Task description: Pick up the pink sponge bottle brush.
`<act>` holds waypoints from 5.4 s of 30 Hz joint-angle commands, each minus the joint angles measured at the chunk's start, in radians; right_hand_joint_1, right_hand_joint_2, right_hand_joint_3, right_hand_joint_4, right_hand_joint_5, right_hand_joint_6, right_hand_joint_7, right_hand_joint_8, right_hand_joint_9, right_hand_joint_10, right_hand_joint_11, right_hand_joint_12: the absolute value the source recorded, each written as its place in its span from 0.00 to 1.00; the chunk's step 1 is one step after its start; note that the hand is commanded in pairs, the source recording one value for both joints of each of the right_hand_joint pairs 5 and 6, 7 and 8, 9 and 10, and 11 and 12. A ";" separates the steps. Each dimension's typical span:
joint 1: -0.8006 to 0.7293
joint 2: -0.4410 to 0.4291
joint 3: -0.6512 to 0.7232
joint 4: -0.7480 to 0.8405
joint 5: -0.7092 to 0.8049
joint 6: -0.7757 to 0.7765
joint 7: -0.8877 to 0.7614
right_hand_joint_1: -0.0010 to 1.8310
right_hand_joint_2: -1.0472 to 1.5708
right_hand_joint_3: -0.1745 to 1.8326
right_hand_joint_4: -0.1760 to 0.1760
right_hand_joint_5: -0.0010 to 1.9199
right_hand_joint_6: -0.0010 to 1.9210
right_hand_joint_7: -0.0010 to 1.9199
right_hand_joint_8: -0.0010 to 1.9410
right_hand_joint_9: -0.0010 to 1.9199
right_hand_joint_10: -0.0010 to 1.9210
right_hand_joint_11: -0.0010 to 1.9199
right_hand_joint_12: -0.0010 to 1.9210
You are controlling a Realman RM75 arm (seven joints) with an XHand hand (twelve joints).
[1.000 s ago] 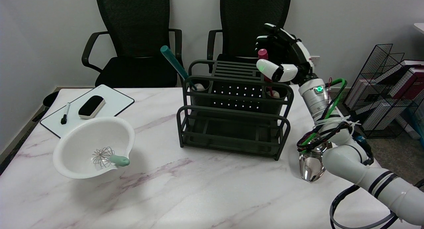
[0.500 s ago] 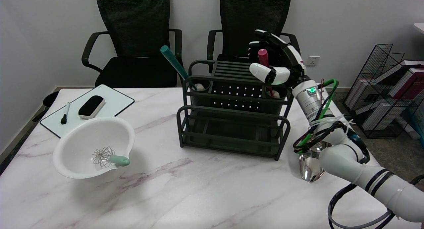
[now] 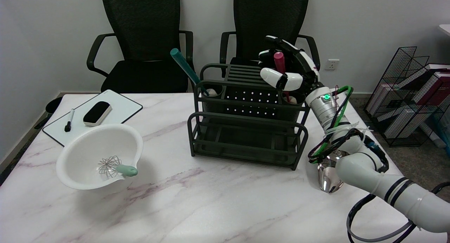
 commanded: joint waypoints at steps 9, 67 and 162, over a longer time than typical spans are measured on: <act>0.011 -0.001 -0.013 -0.030 -0.002 0.057 0.024 0.64 0.50 0.57 0.50 0.22 0.22 0.48 0.47 0.49 0.49 0.50 0.50; 0.061 -0.020 -0.058 -0.083 0.002 0.092 0.046 0.53 0.75 0.45 0.50 0.77 0.77 0.88 0.87 0.90 0.90 0.83 0.83; 0.037 -0.023 0.069 -0.042 0.040 0.181 0.226 0.48 1.00 0.38 0.50 1.00 1.00 1.00 0.99 1.00 1.00 1.00 1.00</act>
